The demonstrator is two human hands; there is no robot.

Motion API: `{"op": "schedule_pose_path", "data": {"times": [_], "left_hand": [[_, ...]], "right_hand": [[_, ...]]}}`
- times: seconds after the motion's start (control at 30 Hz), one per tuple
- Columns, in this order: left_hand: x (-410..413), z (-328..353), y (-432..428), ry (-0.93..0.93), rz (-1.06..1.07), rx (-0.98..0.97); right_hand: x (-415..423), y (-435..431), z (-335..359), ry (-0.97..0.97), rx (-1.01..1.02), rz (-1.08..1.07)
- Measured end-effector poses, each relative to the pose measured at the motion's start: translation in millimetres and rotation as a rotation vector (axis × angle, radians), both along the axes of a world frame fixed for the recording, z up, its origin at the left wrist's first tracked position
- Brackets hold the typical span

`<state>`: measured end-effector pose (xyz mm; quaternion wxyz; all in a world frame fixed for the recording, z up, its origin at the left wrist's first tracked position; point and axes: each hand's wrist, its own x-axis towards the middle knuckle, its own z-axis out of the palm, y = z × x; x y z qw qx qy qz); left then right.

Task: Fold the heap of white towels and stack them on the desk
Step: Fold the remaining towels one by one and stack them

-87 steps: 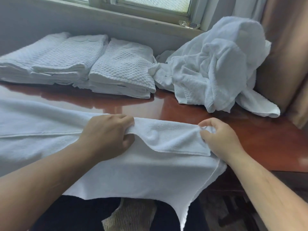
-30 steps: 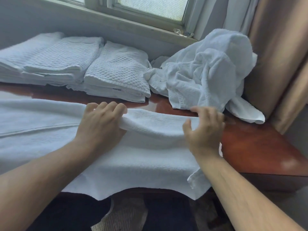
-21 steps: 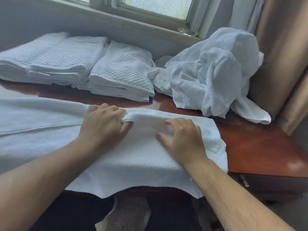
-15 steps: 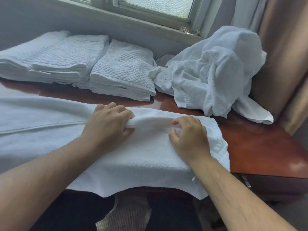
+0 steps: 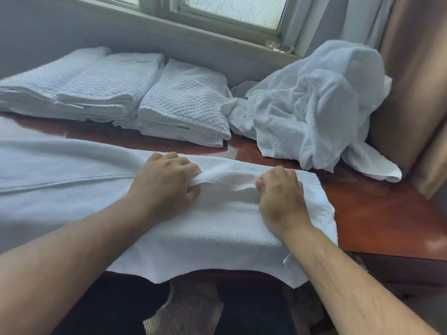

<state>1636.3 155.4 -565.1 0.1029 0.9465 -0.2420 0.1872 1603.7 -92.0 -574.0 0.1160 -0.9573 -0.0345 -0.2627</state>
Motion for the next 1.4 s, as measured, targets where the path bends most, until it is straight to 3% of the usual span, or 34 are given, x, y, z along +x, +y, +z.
{"op": "schedule_pose_path", "data": {"times": [0.07, 0.23, 0.43, 0.5, 0.6, 0.67, 0.77, 0.87, 1.07, 1.27, 1.4], "left_hand": [[-0.2, -0.1, -0.5, 0.015, 0.006, 0.003], [1.4, 5.7, 10.2, 0.110, -0.059, 0.097], [-10.8, 14.2, 73.0, 0.134, -0.028, 0.066], [-16.7, 12.4, 110.2, 0.131, 0.134, -0.164], [-20.3, 7.6, 184.6, 0.018, 0.624, -0.462], [-21.7, 6.7, 230.3, 0.107, 0.934, -0.523], [-18.8, 6.0, 273.8, 0.336, 1.146, -0.426], [-10.9, 4.6, 287.5, 0.435, 1.164, -0.309], [0.8, 5.2, 285.5, 0.422, 1.132, -0.381], [15.3, -6.6, 272.6, 0.091, 0.968, -0.428], [30.2, -9.5, 279.6, 0.103, 0.894, -0.623]], "right_hand": [[-2.2, -2.5, 0.9, 0.016, 0.010, 0.016], [2.3, -1.3, 19.9, 0.328, -0.137, -0.005], [-0.7, 80.8, 44.0, 0.131, 0.054, 0.309], [3.0, 118.1, 41.9, 0.190, 0.049, 0.449], [13.4, 163.0, 34.3, 0.220, -0.035, 0.585], [20.8, 183.2, 31.2, 0.204, -0.074, 0.622], [29.7, 200.7, 28.1, 0.187, -0.100, 0.637], [36.8, 206.2, 24.2, 0.212, -0.105, 0.616], [35.3, 207.8, 14.3, 0.182, -0.108, 0.594], [33.4, 208.3, 12.9, 0.158, -0.093, 0.589], [34.5, 205.2, 8.1, 0.068, -0.079, 0.498]]}}
